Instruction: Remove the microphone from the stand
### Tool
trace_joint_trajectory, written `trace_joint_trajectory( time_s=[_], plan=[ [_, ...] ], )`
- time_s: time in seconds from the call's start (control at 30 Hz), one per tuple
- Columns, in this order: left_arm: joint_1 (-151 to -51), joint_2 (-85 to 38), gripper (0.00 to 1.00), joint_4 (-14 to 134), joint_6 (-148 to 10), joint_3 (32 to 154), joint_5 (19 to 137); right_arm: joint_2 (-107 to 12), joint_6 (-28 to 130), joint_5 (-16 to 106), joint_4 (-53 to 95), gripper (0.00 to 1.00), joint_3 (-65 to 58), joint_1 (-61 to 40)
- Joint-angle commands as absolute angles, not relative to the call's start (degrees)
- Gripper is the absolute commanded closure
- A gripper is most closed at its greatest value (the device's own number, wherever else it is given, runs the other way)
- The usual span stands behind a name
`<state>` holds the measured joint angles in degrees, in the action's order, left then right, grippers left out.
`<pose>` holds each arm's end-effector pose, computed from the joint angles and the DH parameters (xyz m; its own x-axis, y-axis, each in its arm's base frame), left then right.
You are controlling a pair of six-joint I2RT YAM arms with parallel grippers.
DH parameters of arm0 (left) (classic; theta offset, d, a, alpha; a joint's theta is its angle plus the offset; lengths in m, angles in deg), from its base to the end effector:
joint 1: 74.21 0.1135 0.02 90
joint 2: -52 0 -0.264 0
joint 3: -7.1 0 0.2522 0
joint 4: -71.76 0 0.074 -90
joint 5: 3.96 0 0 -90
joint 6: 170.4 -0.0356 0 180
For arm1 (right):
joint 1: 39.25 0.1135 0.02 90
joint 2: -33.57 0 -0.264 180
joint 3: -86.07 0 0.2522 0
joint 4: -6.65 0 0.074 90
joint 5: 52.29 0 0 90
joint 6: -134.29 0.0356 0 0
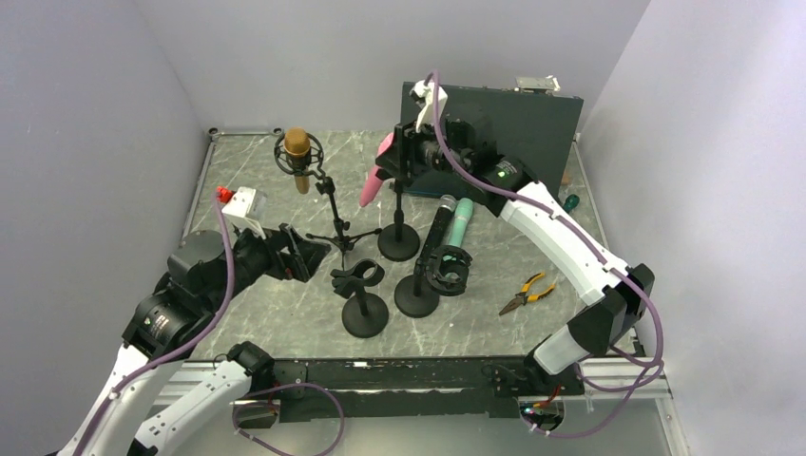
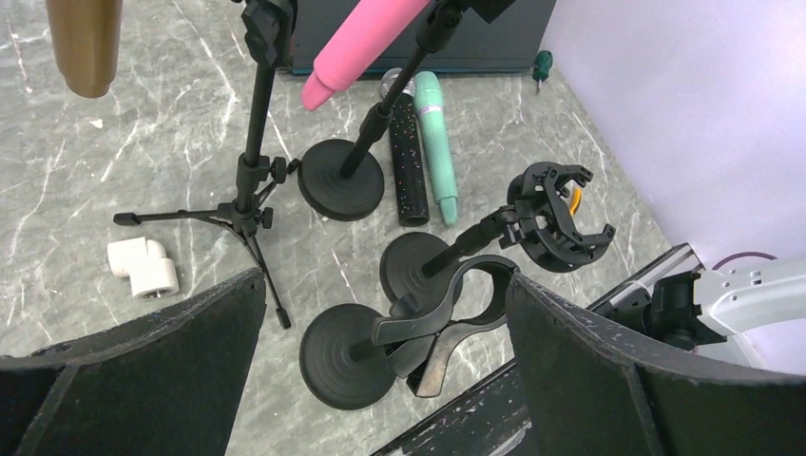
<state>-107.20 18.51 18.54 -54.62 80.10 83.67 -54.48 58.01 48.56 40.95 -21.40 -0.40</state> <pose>0.0838 -0.0561 0.3937 -0.4303 -0.2388 -0.8706 0.4338 0.7911 -0.4314 0.2716 0.2274 0.4332 -0.3740 -0.0021 -0.9274 -0.6887 0.6704 0.2762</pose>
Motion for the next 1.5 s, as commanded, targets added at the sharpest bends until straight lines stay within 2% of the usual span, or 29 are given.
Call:
trace_joint_trajectory(
  time_s=[0.0, 0.47, 0.8, 0.87, 0.97, 1.1, 1.2, 1.47],
  plan=[
    [-107.43, 16.29, 0.01, 21.98, -55.32, 83.13, 81.49, -52.79, 58.97, 62.99, 43.25, 0.81, -22.56, -3.23],
    [-107.42, 7.14, 0.01, 24.33, -59.23, 90.55, 76.83, -53.95, 54.25, 68.82, 53.14, 0.82, -30.60, -4.22],
    [-107.40, 4.18, 0.04, 32.21, -57.42, 87.04, 71.48, -54.46, 52.55, 73.19, 54.62, 0.79, -29.46, -4.27],
    [-107.42, 3.69, 0.09, 33.63, -57.50, 86.62, 70.30, -54.42, 52.65, 72.59, 54.50, 0.70, -29.29, -4.27],
    [-107.41, 2.28, 0.10, 34.25, -58.59, 88.21, 68.21, -53.30, 53.09, 70.04, 53.87, 0.36, -27.89, -4.19],
    [-107.39, 0.38, 0.04, 35.20, -59.57, 89.99, 66.48, -50.74, 53.21, 65.74, 53.00, 0.03, -24.94, -4.23],
    [-107.39, -0.72, 0.01, 36.69, -61.07, 90.77, 65.46, -48.15, 53.07, 62.46, 52.53, 0.00, -22.57, -4.22],
    [-107.43, -5.96, 0.01, 36.43, -64.84, 98.95, 66.78, -37.94, 53.42, 56.88, 44.45, 0.00, -8.33, -4.53]
  ],
)
